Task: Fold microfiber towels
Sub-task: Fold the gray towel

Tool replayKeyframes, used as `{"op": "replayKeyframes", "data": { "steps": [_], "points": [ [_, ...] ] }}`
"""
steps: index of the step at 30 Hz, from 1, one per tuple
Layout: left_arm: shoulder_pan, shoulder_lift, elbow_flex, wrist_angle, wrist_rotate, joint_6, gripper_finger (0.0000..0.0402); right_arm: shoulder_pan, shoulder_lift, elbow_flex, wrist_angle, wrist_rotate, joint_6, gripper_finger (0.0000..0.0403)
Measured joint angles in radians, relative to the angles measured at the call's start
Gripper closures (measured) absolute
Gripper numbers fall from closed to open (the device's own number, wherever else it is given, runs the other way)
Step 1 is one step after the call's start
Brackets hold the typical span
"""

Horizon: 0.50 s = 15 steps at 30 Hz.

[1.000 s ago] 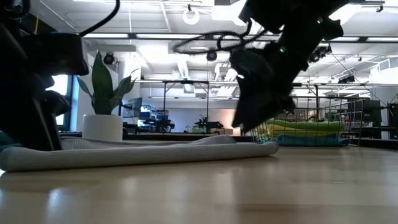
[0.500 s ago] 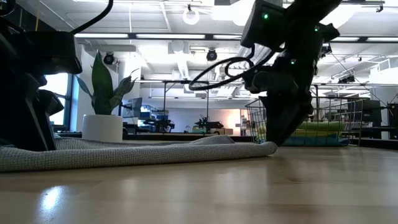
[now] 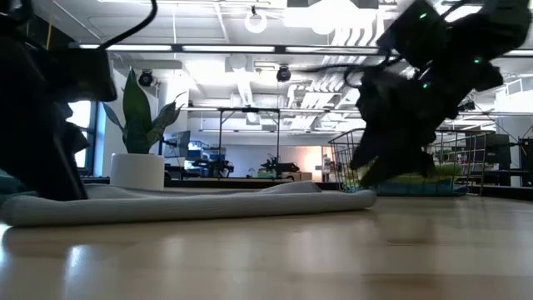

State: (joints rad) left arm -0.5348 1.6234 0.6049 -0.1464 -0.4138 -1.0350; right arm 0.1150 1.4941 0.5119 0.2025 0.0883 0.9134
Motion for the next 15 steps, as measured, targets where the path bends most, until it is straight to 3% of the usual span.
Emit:
{"op": "replayKeyframes", "data": {
  "steps": [6,15],
  "points": [
    [0.051,0.004,-0.004,0.04,-0.003,0.076,0.0275,-0.051,0.009,-0.102,0.185,-0.014,0.069,0.0221],
    [0.121,0.005,-0.005,0.089,0.003,0.206,0.0275,-0.065,0.124,-0.054,0.234,-0.091,0.074,0.0221]
  ]
}}
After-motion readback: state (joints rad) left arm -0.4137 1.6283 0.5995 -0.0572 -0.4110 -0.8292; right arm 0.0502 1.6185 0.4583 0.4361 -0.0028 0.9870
